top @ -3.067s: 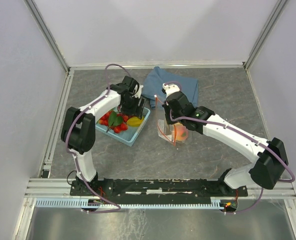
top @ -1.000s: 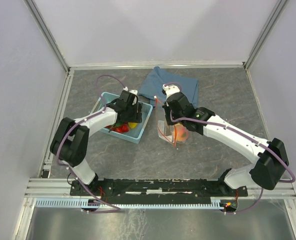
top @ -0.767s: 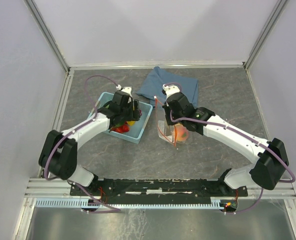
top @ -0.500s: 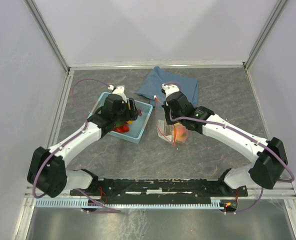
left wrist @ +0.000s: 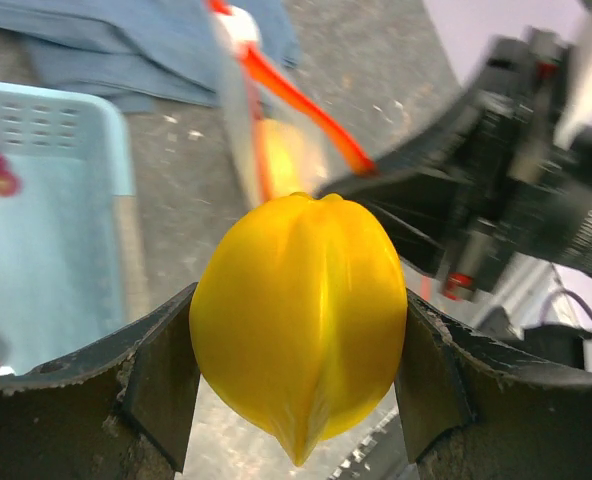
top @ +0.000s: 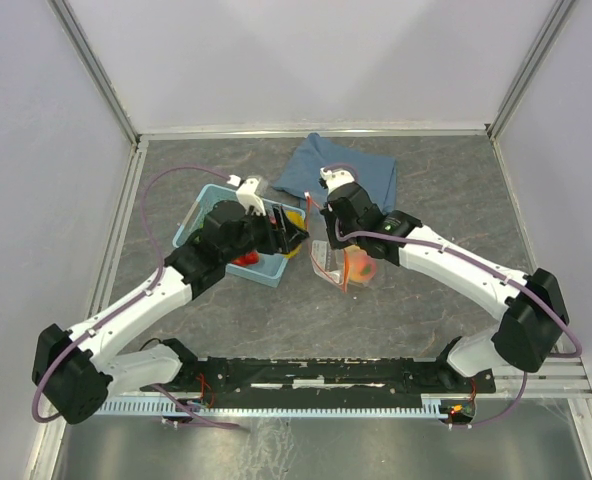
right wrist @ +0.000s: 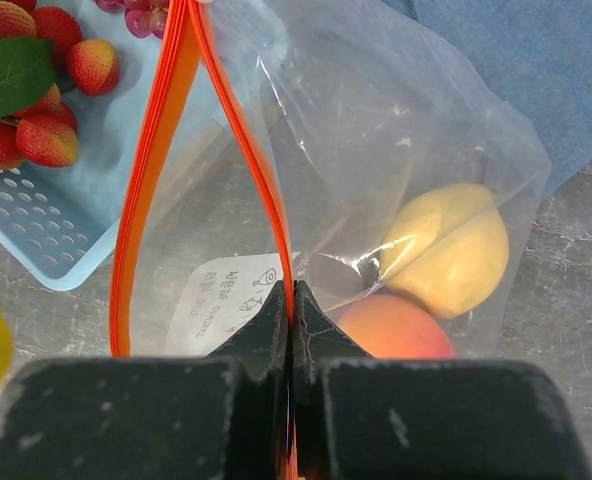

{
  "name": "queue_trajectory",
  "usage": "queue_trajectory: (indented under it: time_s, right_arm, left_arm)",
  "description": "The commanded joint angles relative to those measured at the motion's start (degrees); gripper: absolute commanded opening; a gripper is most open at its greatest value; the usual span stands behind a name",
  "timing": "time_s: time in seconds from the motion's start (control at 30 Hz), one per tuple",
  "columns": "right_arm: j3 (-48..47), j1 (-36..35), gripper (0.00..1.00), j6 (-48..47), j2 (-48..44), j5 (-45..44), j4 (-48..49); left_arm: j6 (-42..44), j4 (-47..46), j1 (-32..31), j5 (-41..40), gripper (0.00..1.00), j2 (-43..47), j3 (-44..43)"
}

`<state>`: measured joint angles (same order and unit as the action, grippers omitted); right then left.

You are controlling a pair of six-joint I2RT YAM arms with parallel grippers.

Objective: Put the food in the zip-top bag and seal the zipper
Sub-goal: Place the fake fruit in the zipper food storage bag.

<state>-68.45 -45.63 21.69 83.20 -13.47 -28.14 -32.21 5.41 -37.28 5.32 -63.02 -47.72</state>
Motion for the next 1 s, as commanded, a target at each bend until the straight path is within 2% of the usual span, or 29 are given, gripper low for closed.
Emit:
queue_trajectory:
  time_s: [0.0, 0.23, 0.4, 0.8, 0.97]
  right_arm:
    - [-2.1, -0.14, 0.02, 0.72, 0.27, 0.44, 2.44]
    - [-1.15, -0.32, 0.02, 2.06, -0.62, 2.38, 4.64]
    - [-0.91, -0.43, 0.02, 2.76, -1.88, 3.44, 4.89]
    - [0.24, -0.43, 0.02, 3.34, -6.22, 2.66, 3.88]
    - [0.38, -0.43, 0.02, 3.89, -6.29, 4.15, 4.55]
  left_arm:
    - [-6.62, -5.08, -4.22, 4.69, 0.3, 1.4, -0.51]
    - [-11.91, -11.45, -6.23, 3.51, 0.28, -0.3, 1.23]
    - [-13.44, -12.44, -6.93, -0.81, 0.28, -3.44, 1.21]
    - [-13.91, -6.03, -6.93, -12.5, 0.28, -6.69, 0.88]
    - [-13.24, -4.66, -6.92, -13.92, 0.28, -7.3, 0.1]
